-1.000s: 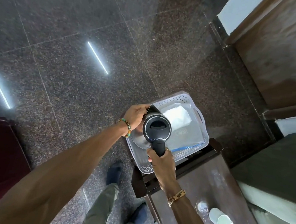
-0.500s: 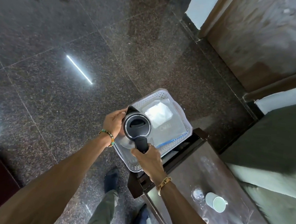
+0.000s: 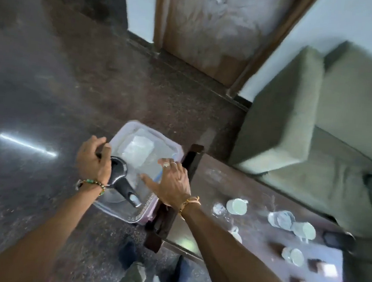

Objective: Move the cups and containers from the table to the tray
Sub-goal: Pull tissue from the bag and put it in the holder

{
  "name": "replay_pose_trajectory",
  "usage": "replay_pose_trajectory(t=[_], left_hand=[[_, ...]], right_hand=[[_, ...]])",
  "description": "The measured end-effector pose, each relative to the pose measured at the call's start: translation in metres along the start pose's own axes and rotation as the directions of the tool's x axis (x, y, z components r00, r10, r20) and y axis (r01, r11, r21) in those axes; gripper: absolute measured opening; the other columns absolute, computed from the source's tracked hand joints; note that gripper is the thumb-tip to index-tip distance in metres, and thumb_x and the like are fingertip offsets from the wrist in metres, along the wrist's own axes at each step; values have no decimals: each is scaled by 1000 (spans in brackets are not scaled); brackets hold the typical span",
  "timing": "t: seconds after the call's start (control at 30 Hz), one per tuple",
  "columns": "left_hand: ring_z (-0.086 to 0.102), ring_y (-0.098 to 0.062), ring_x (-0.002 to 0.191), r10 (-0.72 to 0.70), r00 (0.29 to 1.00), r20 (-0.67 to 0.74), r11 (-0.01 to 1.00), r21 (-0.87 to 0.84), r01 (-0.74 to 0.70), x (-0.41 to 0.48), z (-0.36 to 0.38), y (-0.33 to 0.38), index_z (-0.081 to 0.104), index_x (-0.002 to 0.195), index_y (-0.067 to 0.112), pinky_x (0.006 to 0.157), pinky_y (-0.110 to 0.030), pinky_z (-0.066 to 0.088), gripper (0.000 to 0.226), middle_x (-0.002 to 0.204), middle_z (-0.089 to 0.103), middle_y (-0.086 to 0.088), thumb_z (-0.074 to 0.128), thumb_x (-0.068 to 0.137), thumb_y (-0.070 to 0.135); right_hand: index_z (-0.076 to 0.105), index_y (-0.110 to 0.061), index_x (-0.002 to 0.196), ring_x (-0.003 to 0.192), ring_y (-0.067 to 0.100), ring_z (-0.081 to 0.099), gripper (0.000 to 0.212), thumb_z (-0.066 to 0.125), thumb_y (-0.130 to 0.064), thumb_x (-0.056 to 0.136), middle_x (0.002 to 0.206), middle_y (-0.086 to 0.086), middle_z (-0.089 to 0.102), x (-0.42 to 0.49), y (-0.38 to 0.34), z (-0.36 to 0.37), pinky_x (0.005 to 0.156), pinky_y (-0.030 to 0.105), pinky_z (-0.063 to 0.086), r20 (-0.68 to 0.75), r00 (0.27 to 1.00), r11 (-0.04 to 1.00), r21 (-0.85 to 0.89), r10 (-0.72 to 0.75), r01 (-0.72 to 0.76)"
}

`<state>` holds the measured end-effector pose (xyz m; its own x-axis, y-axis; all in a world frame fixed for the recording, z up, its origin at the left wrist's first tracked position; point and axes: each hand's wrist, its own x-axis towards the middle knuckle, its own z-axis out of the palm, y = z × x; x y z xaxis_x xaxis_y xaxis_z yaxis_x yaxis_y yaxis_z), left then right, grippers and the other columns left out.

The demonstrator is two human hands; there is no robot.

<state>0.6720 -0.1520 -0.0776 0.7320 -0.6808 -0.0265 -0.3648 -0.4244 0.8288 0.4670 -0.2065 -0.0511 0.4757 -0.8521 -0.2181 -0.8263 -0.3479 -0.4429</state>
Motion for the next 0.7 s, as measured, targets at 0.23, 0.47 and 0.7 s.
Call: replay_pose_trajectory(t=[0.23, 0.47, 0.7], left_hand=[[56, -35, 119, 364, 876, 317, 910, 78, -407, -15, 44, 92, 67, 115, 3, 104, -43, 41, 41, 128, 61, -18, 56, 84, 28], [54, -35, 123, 417, 713, 564, 801, 143, -581, -44, 86, 124, 66, 119, 6, 106, -45, 40, 35, 134, 57, -17, 71, 85, 13], [49, -31, 128, 393, 670, 630, 694, 274, -665, -70, 109, 146, 63, 123, 12, 107, -45, 40, 37, 141, 52, -10, 66, 89, 24]], right_hand=[[58, -13, 124, 116, 30, 49, 74, 52, -73, 83, 125, 7, 57, -6, 33, -59, 100, 47, 39, -285, 958, 985, -171, -35, -14], [52, -15, 130, 122, 30, 45, 77, 51, -75, 82, 133, 8, 52, -17, 84, -72, 102, 51, 37, -391, 920, 975, -184, 40, -121], [53, -15, 131, 121, 31, 45, 76, 46, -75, 85, 133, 9, 51, -34, 124, -90, 102, 51, 36, -406, 912, 972, -184, 63, -149]])
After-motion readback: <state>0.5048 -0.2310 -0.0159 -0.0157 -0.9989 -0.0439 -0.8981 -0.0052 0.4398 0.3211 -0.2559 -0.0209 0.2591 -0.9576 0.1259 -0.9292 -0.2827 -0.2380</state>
